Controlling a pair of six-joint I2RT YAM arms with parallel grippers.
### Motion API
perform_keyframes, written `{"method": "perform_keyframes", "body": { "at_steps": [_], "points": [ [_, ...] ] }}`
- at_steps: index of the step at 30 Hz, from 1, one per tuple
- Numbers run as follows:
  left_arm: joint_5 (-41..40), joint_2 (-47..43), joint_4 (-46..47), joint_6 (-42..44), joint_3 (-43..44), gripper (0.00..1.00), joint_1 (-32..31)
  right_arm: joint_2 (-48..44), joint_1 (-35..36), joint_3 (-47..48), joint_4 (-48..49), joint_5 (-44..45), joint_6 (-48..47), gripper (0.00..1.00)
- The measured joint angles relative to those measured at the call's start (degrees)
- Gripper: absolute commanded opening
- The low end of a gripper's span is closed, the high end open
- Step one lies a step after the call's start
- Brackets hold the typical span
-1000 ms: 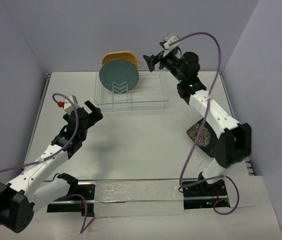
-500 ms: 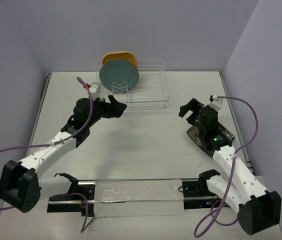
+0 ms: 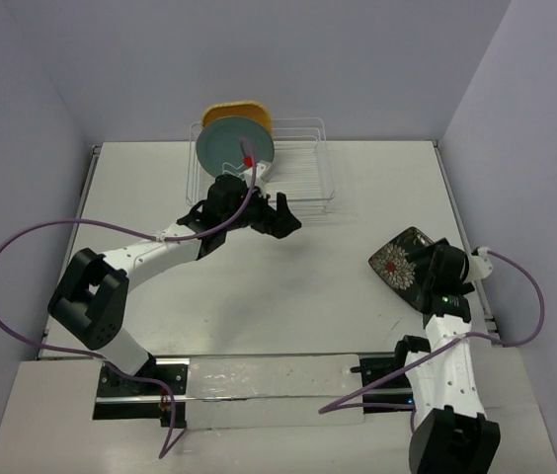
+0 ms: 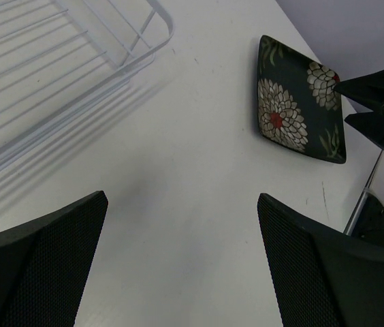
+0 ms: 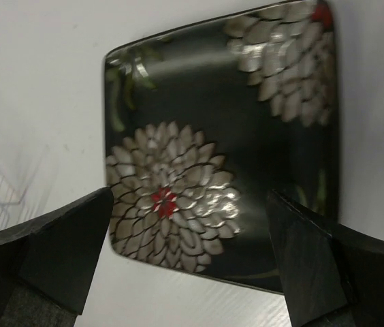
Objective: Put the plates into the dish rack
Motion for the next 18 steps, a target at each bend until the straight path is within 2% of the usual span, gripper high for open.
{"method": "perform_keyframes", "body": {
  "at_steps": [7,18],
  "points": [
    [0.1,0.0,-0.1,0.7,-0.7,0.99,0.0,-1.1,-12.4,-1.9,-1.0,-3.4,-0.9,1.00],
    [-2.0,0.0,-0.3,1.0,-1.9,0.99,0.0,7.0,-23.0,-4.2,1.3,-11.8,-1.8,0.99]
  ]
}}
